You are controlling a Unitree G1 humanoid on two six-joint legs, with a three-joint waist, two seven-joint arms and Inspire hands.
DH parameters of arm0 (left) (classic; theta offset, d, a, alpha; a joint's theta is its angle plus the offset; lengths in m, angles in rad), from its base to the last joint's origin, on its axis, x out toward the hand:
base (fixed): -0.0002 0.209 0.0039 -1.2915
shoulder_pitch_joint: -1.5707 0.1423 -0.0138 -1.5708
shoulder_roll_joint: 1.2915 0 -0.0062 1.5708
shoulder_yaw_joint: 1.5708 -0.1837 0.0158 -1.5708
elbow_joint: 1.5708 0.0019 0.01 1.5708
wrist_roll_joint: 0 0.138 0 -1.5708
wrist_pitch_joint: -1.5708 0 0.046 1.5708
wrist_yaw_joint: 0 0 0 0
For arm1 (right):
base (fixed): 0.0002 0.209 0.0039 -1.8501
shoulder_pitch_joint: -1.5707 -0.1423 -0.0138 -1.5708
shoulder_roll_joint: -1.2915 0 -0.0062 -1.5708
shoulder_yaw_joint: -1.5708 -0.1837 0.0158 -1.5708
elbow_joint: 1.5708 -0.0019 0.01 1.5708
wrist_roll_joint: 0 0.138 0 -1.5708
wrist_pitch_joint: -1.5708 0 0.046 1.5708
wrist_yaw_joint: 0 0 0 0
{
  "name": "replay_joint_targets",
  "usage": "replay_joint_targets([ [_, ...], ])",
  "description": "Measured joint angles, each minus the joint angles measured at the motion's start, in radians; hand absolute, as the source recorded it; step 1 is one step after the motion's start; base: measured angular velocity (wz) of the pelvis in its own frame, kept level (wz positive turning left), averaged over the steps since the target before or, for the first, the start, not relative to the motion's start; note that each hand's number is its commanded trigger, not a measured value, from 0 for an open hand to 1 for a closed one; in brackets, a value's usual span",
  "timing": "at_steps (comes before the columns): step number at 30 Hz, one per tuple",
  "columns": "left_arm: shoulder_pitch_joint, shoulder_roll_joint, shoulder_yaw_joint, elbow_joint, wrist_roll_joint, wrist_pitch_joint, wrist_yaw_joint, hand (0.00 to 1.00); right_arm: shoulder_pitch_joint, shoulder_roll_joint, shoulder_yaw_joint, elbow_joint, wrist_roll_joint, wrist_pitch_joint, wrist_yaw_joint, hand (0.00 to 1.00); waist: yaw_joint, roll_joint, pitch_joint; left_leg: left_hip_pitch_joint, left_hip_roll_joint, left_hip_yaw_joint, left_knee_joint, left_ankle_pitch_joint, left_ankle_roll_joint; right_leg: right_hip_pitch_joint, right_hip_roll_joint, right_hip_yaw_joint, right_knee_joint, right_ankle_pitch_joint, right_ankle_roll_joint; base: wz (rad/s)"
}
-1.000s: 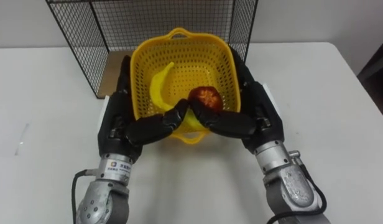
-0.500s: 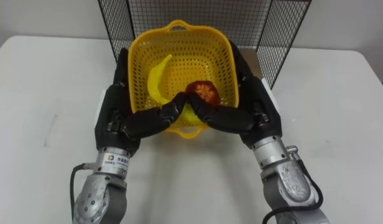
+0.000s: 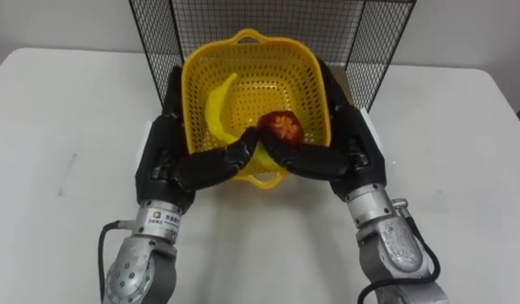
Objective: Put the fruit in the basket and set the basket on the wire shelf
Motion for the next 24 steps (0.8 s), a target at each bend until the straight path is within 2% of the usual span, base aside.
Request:
replay_joint_targets([
  [4,-0.033,0.000,0.003,0.007,0.001,0.021,0.011,0.00,-0.026,-0.001,-0.009,0.009,0.000,0.021,-0.017,0.00,0.003,0.013,0.0041,0.006,0.006,0.002,0.001,0.002,-0.004,0.004,0.005,0.002,0.000,0.003,-0.005,-0.02],
  [5,-0.057,0.000,0.005,0.018,0.001,0.033,0.013,0.00,-0.046,0.000,-0.009,0.015,0.000,0.030,-0.025,0.00,0.003,0.017,0.0060,0.006,0.008,0.001,0.000,0.004,-0.006,0.003,0.007,0.002,0.000,0.004,-0.006,-0.03],
  [10,-0.130,-0.006,0.019,0.061,0.006,0.075,0.015,0.00,-0.096,0.004,-0.028,0.034,0.001,0.066,-0.047,0.00,0.006,0.020,0.0047,0.027,0.012,0.002,-0.021,0.018,-0.013,0.014,0.010,0.000,0.001,0.008,-0.011,0.00],
  [12,-0.196,-0.014,0.038,0.121,0.004,0.104,0.024,0.00,-0.147,0.007,-0.037,0.081,0.015,0.098,-0.067,0.00,0.002,0.020,0.0046,0.037,0.011,0.002,-0.037,0.030,-0.016,0.016,0.010,-0.001,0.001,0.009,-0.013,0.00],
  [16,-0.315,-0.033,0.048,0.228,0.004,0.139,0.064,0.00,-0.240,0.007,-0.042,0.164,0.037,0.141,-0.112,0.00,0.007,0.020,0.0045,0.052,0.012,0.007,-0.052,0.040,-0.019,0.021,0.010,0.004,0.001,0.011,-0.016,-0.04],
  [18,-0.392,-0.050,0.060,0.288,0.005,0.168,0.093,0.00,-0.321,0.012,-0.057,0.217,0.055,0.179,-0.138,0.00,0.006,0.020,0.0045,0.061,0.012,0.017,-0.068,0.049,-0.018,0.021,0.009,0.012,-0.007,0.013,-0.020,-0.10],
  [22,-0.498,-0.068,0.092,0.377,-0.020,0.202,0.122,0.00,-0.414,0.016,-0.072,0.252,0.082,0.224,-0.168,0.00,0.007,0.016,0.0042,0.080,0.008,0.030,-0.105,0.070,-0.018,0.022,0.005,0.020,-0.021,0.024,-0.021,-0.08],
  [24,-0.553,-0.070,0.116,0.421,-0.049,0.253,0.129,0.00,-0.460,0.015,-0.078,0.280,0.087,0.266,-0.182,0.00,0.003,0.015,0.0040,0.080,0.009,0.031,-0.106,0.071,-0.018,0.022,0.006,0.020,-0.020,0.024,-0.021,0.00],
])
